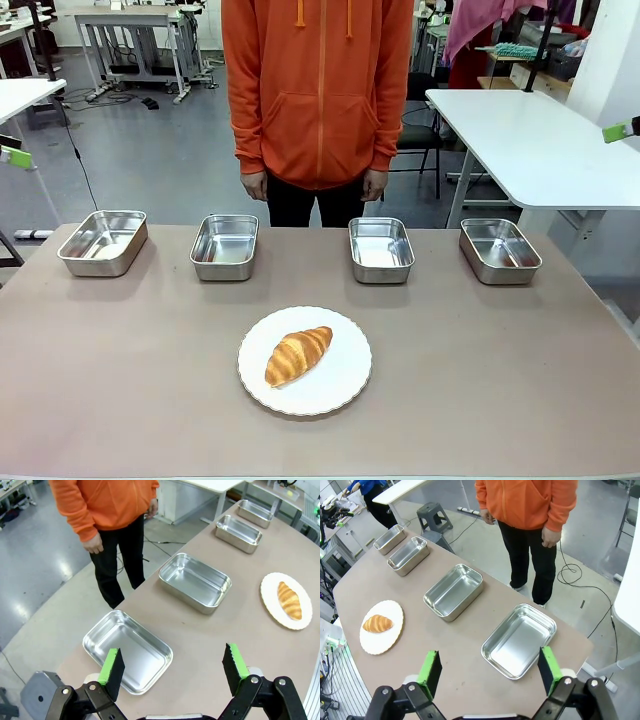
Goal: Place the bread in the container.
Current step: Place the Butter Roll into the Airtight Container indicated by the human.
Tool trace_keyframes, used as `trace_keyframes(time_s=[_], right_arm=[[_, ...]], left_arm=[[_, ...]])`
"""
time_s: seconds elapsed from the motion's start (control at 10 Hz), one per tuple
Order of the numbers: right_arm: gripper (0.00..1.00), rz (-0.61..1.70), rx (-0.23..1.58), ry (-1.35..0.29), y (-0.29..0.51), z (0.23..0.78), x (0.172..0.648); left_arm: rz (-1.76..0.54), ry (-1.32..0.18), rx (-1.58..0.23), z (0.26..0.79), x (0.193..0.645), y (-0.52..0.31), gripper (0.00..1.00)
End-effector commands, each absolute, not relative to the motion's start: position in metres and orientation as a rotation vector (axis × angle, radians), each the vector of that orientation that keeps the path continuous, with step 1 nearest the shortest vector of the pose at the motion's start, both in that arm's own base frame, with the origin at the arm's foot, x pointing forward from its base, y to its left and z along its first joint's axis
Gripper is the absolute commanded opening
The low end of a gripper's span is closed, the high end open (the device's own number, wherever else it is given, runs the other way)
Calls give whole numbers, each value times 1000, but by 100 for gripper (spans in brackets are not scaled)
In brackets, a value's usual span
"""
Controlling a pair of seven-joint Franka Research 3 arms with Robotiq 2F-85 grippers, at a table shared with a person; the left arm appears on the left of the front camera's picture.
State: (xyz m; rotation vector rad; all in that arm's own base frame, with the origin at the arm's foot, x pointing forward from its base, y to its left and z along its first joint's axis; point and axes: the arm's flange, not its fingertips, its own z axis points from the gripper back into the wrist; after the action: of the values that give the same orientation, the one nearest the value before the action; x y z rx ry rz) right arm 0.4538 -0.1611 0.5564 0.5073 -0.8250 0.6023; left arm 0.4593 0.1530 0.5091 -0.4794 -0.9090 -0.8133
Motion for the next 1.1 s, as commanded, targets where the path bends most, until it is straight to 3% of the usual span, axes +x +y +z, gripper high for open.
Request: trace_keyframes(time_s=[0.0,1.0], right_arm=[[100,604,515,-834,-160,557,453],[100,604,515,-834,-160,557,453]], left_arm=[[-815,-920,-479,511,458,154,100],[-815,-920,-479,511,458,154,100]])
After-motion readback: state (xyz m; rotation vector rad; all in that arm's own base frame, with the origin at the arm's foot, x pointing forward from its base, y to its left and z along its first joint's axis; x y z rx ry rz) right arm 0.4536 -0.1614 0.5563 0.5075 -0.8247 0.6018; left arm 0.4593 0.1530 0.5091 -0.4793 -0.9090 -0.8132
